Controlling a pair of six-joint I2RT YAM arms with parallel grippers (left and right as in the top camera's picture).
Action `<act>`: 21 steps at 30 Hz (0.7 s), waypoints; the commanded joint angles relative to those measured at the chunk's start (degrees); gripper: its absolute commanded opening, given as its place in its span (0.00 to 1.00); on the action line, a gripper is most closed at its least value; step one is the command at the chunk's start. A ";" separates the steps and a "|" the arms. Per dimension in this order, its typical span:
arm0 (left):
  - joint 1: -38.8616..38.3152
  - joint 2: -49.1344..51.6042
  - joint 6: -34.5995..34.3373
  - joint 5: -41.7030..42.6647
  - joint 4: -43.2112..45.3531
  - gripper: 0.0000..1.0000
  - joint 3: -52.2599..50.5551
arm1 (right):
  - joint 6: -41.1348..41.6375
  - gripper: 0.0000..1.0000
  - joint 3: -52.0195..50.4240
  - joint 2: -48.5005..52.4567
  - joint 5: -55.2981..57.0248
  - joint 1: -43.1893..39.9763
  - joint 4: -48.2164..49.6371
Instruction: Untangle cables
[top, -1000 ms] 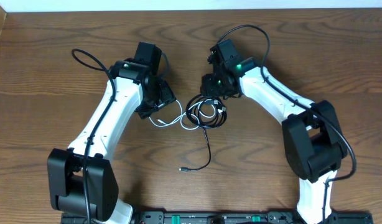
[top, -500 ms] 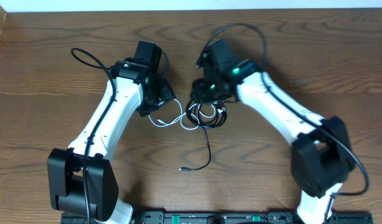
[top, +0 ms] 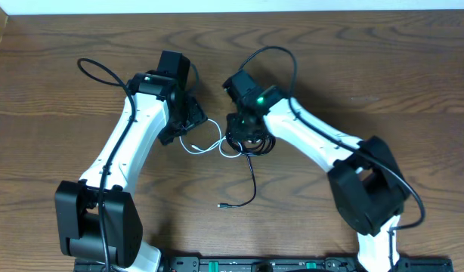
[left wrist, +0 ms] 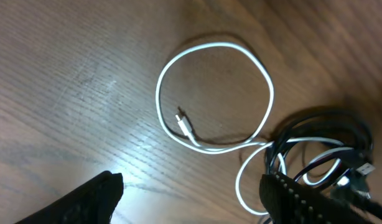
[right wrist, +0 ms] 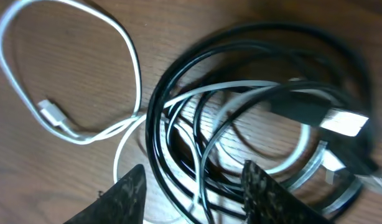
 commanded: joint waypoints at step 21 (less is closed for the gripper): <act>-0.35 0.76 -0.31 0.70 -0.72 0.78 -0.42 | -3.93 0.01 4.26 -4.94 1.53 1.05 -2.67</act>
